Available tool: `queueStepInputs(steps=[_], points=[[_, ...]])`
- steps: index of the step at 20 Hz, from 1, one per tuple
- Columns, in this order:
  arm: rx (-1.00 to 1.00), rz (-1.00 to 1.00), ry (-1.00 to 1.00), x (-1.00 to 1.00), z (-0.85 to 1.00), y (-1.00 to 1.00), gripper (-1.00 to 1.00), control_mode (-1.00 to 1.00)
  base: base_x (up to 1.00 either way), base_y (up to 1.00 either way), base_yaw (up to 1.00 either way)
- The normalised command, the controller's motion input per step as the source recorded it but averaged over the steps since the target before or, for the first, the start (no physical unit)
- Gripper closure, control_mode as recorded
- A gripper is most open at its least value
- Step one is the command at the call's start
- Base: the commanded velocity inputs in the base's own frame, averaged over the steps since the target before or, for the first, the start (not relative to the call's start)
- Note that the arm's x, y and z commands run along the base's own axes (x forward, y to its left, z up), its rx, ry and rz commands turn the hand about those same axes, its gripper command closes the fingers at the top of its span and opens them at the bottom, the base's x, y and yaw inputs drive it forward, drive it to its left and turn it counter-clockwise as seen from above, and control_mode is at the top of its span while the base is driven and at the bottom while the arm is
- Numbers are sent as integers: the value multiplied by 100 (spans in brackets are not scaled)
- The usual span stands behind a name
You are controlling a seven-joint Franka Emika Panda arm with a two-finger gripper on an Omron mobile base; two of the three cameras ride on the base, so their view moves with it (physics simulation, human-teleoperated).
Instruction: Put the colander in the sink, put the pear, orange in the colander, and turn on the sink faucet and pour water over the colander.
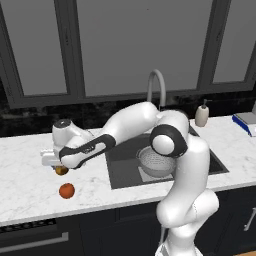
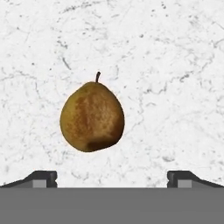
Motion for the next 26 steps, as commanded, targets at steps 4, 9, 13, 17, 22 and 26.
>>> queueStepInputs(steps=[4, 9, 13, 17, 22, 26], points=[[0, 0, -3, 15, -30, 2, -100, -100, 0, 0, 0], [0, 0, -7, 16, -15, 15, -100, -100, 0, 0, 0], [0, 0, -7, 14, -12, 23, -100, -100, 0, 0, 0], [0, 0, -3, 13, -24, 2, -100, -100, 0, 0, 0], [0, 0, -1, 7, -43, 0, -100, -100, 0, 0, 0], [0, 0, -3, 21, -43, 0, -100, -100, 0, 0, 0]])
